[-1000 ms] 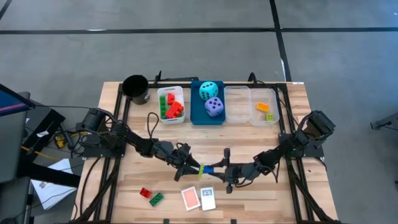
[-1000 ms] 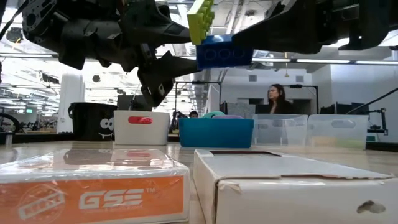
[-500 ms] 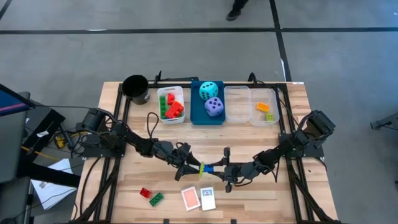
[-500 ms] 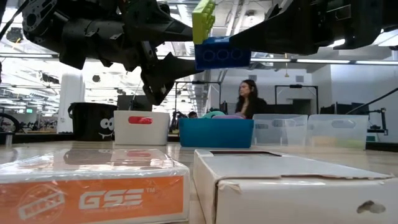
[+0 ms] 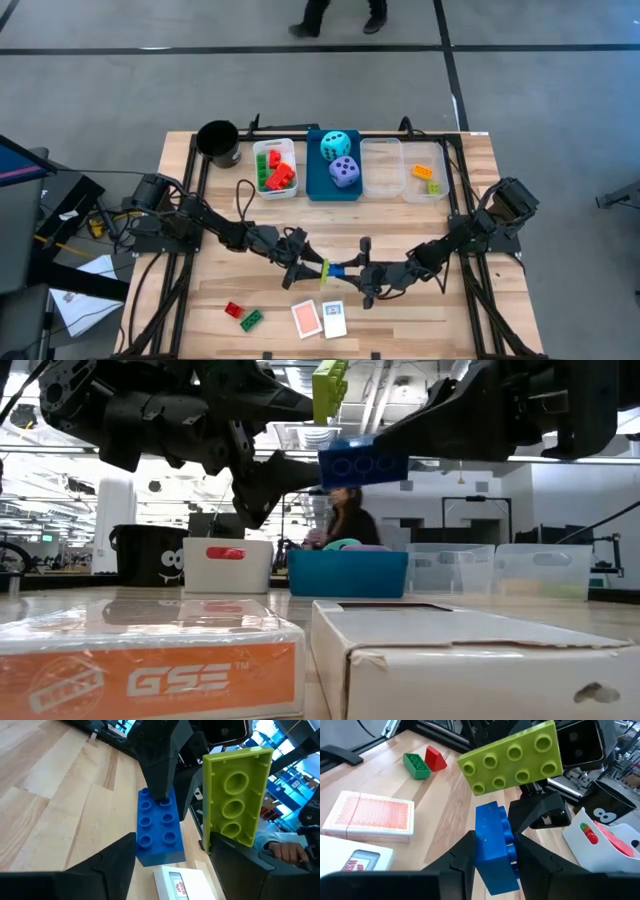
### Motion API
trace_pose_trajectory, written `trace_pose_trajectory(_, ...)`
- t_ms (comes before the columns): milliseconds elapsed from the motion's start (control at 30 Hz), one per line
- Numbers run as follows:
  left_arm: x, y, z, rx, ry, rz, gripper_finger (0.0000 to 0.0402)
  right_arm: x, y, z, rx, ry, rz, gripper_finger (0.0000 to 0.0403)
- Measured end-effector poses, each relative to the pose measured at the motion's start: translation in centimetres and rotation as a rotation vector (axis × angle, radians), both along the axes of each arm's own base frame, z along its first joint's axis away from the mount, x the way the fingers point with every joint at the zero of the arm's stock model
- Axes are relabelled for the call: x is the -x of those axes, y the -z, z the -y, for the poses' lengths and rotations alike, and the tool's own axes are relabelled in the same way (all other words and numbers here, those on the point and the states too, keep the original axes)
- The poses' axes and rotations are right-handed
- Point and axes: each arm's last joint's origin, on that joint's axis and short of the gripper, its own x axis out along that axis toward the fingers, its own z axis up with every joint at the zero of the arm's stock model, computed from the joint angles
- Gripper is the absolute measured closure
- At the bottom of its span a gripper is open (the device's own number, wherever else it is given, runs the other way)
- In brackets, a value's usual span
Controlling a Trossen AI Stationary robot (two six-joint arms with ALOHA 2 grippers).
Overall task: Pick & Place Toys
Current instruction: Put the small blue game piece into the right transparent bin
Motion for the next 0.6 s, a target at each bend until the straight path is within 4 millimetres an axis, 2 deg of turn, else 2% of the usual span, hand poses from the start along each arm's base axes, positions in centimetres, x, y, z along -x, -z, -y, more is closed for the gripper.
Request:
trace_pose_trajectory(300,-0.2,-0.1,-0.7,-0.071,0.007,0.027,0.0142,0.5,1.3,0.5,-0.019,0.082,-0.108,0.0292)
trace_pose_trajectory(433,-0.4,0.0,-1.5,-0.076,-0.024,0.016,0.0139,0.8,1.0,0.7,-0.032,0.123,-0.12,0.0292)
trace_pose_trajectory(600,-0.1,2.0,-3.0,-0.122,-0.06,-0.194,0.0142,1.6,-0.3,1.3,-0.053,0.214,-0.116,0.0292)
